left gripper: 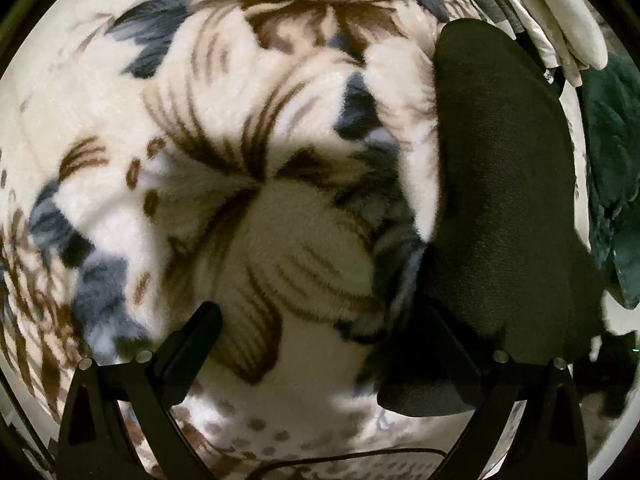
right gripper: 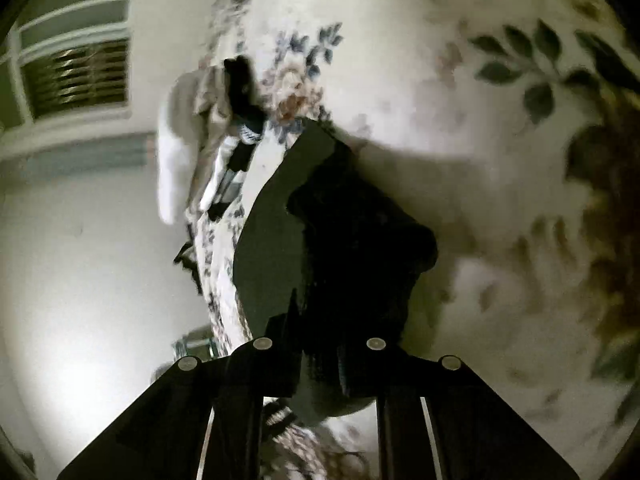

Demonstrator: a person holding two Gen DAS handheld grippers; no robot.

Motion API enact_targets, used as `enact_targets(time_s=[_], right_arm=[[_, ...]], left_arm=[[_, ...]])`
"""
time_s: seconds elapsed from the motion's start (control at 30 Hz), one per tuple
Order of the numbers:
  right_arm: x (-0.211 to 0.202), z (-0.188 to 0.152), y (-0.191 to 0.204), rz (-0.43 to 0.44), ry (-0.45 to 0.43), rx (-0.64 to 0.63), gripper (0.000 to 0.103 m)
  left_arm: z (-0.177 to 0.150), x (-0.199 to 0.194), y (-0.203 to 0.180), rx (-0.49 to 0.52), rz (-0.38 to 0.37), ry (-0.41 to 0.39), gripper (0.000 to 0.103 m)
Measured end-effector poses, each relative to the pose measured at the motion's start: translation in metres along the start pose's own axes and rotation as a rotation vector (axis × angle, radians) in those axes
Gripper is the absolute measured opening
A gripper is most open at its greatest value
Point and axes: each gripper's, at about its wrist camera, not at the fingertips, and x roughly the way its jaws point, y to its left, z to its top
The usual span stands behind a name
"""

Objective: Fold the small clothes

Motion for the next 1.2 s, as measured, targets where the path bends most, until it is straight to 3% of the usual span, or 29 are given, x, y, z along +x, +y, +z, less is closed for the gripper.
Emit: enact_targets(time_s=[0.03,0.07,0.13,0.2,0.23,0.3,0.47,0.57,0.67,0.93,0.97,1.0,1.03,1.1,1.2], right_arm=[[0.01,0.006,-0.022,-0.11,0.061,0.033,0.017],[0.016,0.01,-0.042,-0.154,0.116,0.083,0.02],[0.01,0.011,-0.051,-0.095,0.116,0.135,0.027],[-0.003,0.009,-0.038,-0.129,0.084,0.1,0.048],[-0.012,0.008,-0.034,-0.13,0.051,0.094,0.053],[-0.021,0.003,-0.036,-0.085,0.021,0.125,0.071],[0.022,-0.003,-0.052,0.018,0.114,0.2,0.078],[0.05,0.0,-0.045,0.06,0.113,0.186,0.087],[0.07,0.005,-0.032,0.148,0.123,0.163,0.087],[0.092,0.001,-0.013,0.14,0.114,0.129,0.084],[0.091,-0.001,-0.013,0.13,0.105,0.133,0.071],[0.09,-0.003,-0.013,0.104,0.097,0.131,0.046],[0.09,-0.004,-0.012,0.086,0.088,0.122,0.036],[0.083,-0.007,-0.011,0.059,0.058,0.104,0.03],[0.072,-0.015,0.006,0.027,0.017,0.071,0.027]], left_arm=[[0.0,-0.001,0.002,-0.002,-0.007,-0.002,0.102],[0.0,-0.004,0.005,-0.005,-0.014,-0.003,0.102],[0.0,-0.015,0.007,-0.015,-0.033,-0.009,0.102],[0.003,-0.022,0.007,-0.006,-0.071,-0.025,0.102],[0.005,-0.029,0.006,0.006,-0.094,-0.04,0.102],[0.011,-0.039,0.003,0.029,-0.166,-0.068,0.103],[0.035,-0.024,0.002,-0.004,-0.332,-0.056,0.103],[0.051,-0.002,-0.005,-0.004,-0.366,-0.025,0.103],[0.06,0.005,-0.015,0.037,-0.324,-0.023,0.103],[0.057,-0.003,-0.04,0.128,-0.3,-0.104,0.101],[0.057,-0.005,-0.046,0.161,-0.293,-0.119,0.077],[0.06,-0.002,-0.052,0.186,-0.271,-0.118,0.046],[0.062,-0.001,-0.057,0.202,-0.287,-0.106,0.037],[0.065,-0.005,-0.056,0.194,-0.3,-0.107,0.026],[0.066,-0.016,-0.053,0.202,-0.315,-0.104,0.023]])
